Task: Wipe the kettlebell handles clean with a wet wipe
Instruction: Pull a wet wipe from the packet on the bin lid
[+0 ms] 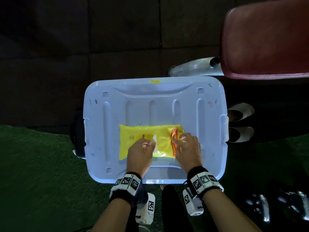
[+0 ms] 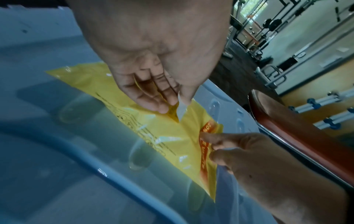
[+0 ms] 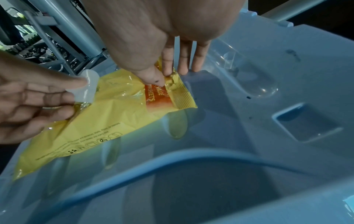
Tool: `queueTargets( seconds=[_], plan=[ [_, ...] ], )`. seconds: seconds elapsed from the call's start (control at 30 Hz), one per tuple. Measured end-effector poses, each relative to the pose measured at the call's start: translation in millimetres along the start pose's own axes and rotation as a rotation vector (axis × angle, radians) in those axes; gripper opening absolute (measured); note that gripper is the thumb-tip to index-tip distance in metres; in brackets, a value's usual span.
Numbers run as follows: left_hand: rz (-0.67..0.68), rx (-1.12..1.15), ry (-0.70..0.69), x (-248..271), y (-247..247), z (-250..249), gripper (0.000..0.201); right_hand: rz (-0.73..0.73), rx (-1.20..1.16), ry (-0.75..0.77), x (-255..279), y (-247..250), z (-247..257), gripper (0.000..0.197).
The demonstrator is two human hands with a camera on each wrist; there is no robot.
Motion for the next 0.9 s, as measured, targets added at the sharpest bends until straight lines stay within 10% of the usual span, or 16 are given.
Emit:
queueTargets(
  seconds=[0.37,0.47,0.9],
  plan=[
    [0.056,0.109,0.246,-24.4,36.6,46.5,0.044,0.104,-0.103,-0.012,-10.4,-1.8,54.5,0.016],
    [0.096,0.124,0.260,-22.3,27.1,45.1,0.020,0.186,0.013,0.035,-4.0,-17.2,75.5,0.021],
    [0.108,0.183,0.258,-19.5,22.8,46.0,0.038,0.002,-0.225,-0.207,2.1,-38.3,87.3,0.006]
  ],
)
Point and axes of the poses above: each hand's wrist, its own x-axis away from the middle knuckle, its own y-axis out of the back of the hand, z = x × y, the point moved 5 cm from there along -x, towards the middle knuckle, and after that the axes turned 9 degrees about -z, right-handed, at the moved point
